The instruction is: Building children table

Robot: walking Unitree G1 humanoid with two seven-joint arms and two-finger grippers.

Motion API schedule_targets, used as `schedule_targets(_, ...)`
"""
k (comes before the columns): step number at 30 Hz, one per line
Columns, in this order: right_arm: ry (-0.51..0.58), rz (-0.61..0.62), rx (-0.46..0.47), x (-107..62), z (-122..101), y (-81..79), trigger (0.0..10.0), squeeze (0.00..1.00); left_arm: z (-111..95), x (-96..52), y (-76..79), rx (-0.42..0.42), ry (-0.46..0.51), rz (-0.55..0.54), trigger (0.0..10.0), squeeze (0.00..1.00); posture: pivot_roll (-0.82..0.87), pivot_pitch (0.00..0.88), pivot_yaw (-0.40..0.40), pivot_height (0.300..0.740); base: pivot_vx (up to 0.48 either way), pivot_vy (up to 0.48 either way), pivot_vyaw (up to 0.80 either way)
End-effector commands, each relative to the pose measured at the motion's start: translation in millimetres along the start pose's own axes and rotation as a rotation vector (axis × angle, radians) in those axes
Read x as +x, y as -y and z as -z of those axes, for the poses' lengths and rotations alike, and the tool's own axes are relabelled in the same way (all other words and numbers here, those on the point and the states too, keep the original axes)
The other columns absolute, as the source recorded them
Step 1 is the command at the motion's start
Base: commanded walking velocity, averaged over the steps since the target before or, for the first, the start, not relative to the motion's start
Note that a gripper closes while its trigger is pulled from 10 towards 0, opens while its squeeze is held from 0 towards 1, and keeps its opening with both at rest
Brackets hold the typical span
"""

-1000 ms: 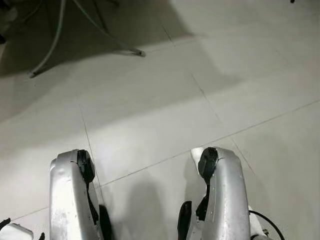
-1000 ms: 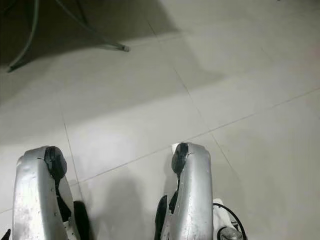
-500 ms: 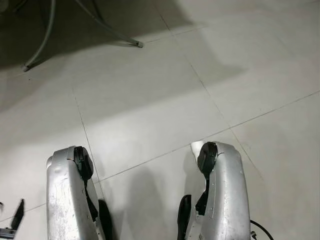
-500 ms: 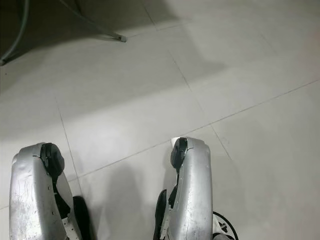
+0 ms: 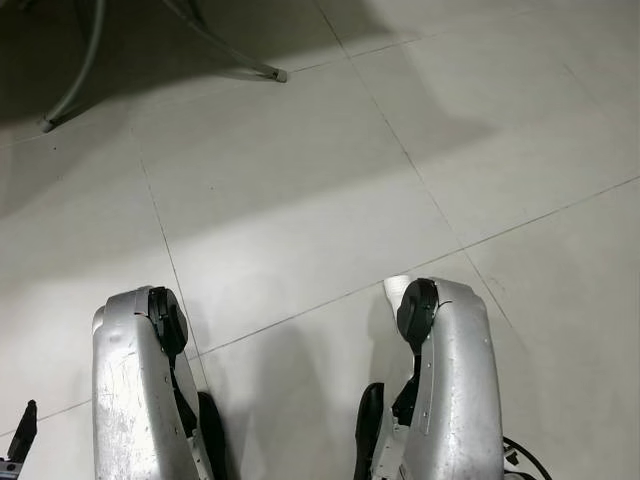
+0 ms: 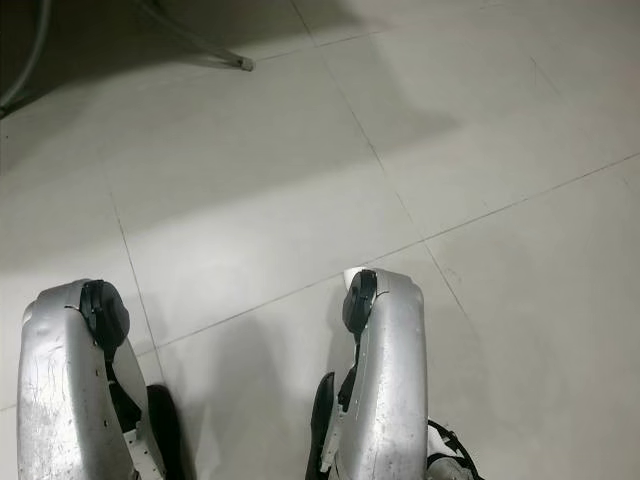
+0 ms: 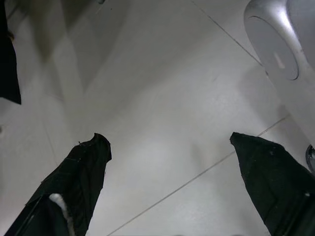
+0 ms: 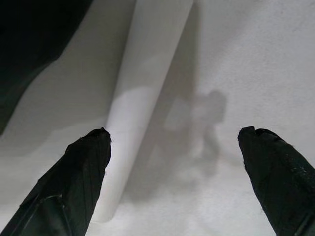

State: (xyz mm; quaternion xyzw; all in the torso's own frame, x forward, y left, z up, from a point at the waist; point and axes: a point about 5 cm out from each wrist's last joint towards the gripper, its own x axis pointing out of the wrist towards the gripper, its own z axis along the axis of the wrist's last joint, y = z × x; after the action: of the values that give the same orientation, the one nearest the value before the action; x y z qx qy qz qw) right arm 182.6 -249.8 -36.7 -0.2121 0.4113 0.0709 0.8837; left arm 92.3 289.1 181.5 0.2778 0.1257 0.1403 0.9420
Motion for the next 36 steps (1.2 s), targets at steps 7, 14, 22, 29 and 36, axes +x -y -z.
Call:
schedule_targets(7,0.036,-0.016,0.051,-6.3,-3,-10.0,10.0,0.00,3,-10.7,-11.3,0.037,-0.051,-0.011,10.0,0.00,0.12,0.507,-0.076,0.300,0.000,0.000,0.00)
schedule_targets(14,0.043,0.000,0.087,-22.2,1,-6.3,10.0,0.00,2,-13.9,-14.9,0.054,-0.065,-0.001,10.0,0.00,0.13,0.527,-0.062,0.300,0.000,0.000,0.00)
schedule_targets(22,0.056,0.033,0.136,-36.7,-3,-5.8,10.0,0.00,2,-12.9,-14.7,0.056,-0.067,0.012,10.0,0.00,0.12,0.529,-0.053,0.300,0.000,0.000,0.00)
schedule_targets(29,0.054,0.055,0.177,-25.0,0,-3.7,10.0,0.00,3,-4.6,-10.6,0.044,-0.054,0.020,10.0,0.00,0.12,0.491,-0.040,0.300,0.000,0.000,0.00)
schedule_targets(36,0.053,0.098,0.220,-28.6,2,-2.1,10.0,0.00,6,5.2,-9.5,0.041,-0.040,0.025,10.0,0.00,0.11,0.461,-0.028,0.300,0.000,0.000,0.00)
